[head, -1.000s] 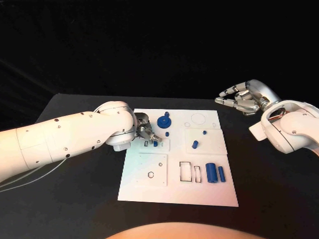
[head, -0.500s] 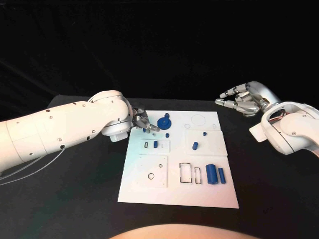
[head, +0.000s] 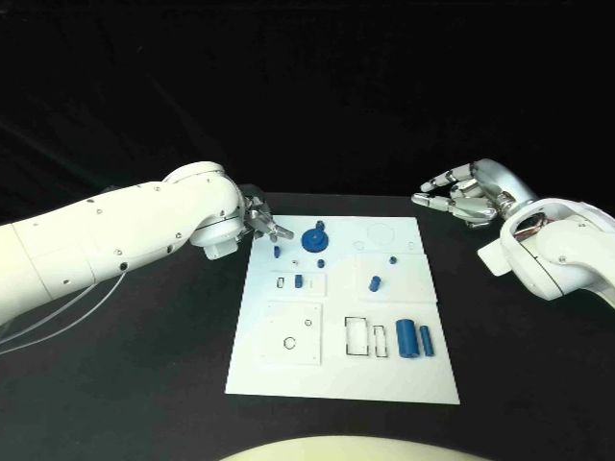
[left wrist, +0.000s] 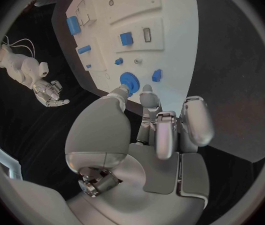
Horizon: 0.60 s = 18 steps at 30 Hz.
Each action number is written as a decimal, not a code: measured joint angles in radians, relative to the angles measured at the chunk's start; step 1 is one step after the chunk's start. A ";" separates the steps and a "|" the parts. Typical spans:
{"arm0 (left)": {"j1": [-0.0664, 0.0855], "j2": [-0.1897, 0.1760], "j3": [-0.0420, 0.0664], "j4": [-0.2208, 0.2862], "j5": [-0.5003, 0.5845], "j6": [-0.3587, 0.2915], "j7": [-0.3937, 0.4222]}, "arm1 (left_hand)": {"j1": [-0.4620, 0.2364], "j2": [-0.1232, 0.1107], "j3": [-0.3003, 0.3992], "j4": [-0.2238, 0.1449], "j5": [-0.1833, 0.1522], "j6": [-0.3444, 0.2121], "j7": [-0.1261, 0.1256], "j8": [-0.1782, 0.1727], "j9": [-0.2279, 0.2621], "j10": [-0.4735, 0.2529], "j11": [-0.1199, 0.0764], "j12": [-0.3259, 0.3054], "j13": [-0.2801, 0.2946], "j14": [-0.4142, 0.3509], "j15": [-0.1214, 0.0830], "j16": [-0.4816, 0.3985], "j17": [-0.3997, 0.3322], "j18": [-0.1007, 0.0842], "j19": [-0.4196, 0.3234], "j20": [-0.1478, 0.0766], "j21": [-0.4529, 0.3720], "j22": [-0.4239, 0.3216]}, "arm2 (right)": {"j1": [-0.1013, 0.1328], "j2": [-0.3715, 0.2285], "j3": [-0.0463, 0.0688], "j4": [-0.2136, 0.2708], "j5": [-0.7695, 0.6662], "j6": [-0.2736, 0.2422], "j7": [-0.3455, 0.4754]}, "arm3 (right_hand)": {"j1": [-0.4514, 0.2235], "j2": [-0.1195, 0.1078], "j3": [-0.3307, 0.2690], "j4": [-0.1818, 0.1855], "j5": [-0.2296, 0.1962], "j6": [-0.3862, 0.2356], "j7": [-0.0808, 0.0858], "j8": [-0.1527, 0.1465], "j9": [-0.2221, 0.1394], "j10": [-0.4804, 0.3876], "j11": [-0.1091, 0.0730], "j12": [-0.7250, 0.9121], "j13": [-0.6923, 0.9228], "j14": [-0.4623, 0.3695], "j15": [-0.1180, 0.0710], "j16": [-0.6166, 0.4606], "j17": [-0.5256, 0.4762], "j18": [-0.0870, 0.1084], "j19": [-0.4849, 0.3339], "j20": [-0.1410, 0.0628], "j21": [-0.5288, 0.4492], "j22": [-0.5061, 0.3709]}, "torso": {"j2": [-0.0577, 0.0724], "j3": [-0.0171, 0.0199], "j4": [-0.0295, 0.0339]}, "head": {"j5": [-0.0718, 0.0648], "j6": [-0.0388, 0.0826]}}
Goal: Assemble the parts on the task board
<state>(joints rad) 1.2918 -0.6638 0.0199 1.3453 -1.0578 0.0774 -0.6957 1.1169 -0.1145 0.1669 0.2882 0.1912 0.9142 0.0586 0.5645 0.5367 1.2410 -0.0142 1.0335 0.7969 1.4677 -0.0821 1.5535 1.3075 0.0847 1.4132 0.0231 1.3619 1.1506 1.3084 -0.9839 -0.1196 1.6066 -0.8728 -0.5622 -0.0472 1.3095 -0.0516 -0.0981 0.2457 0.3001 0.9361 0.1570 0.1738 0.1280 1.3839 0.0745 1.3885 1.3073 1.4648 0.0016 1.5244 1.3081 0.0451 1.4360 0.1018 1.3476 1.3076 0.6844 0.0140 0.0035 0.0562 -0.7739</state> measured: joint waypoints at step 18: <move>0.007 0.065 -0.007 -0.141 -0.011 0.067 0.011 | 0.008 0.000 -0.005 0.000 0.000 0.000 0.000 -0.005 -0.004 0.000 0.000 0.000 0.000 0.000 0.000 0.000 0.000 0.000 0.000 0.000 0.000 0.001 | 0.000 0.004 0.000 -0.001 0.000 0.000 0.001 | 0.000 0.000 0.000 0.000 0.000 0.000 0.000 0.000 0.000 0.000 0.000 0.000 0.000 0.000 0.000 0.000 0.000 0.000 0.000 0.000 0.000 0.000 | 0.000 -0.0012 0.0008 | 0.007 -0.007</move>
<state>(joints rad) 1.2985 -0.5984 0.0132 1.2041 -1.0686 0.1446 -0.6844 1.1248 -0.1145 0.1615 0.2879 0.1913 0.9142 0.0586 0.5594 0.5328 1.2411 -0.0142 1.0334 0.7973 1.4677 -0.0821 1.5535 1.3074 0.0848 1.4132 0.0231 1.3619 1.1519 1.3083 -0.9801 -0.1197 1.6053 -0.8726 -0.5621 -0.0467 1.3095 -0.0516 -0.0980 0.2457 0.3001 0.9361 0.1570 0.1737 0.1282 1.3839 0.0745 1.3885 1.3073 1.4648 0.0016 1.5244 1.3079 0.0451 1.4360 0.1018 1.3476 1.3075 0.6842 0.0128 0.0043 0.0634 -0.7807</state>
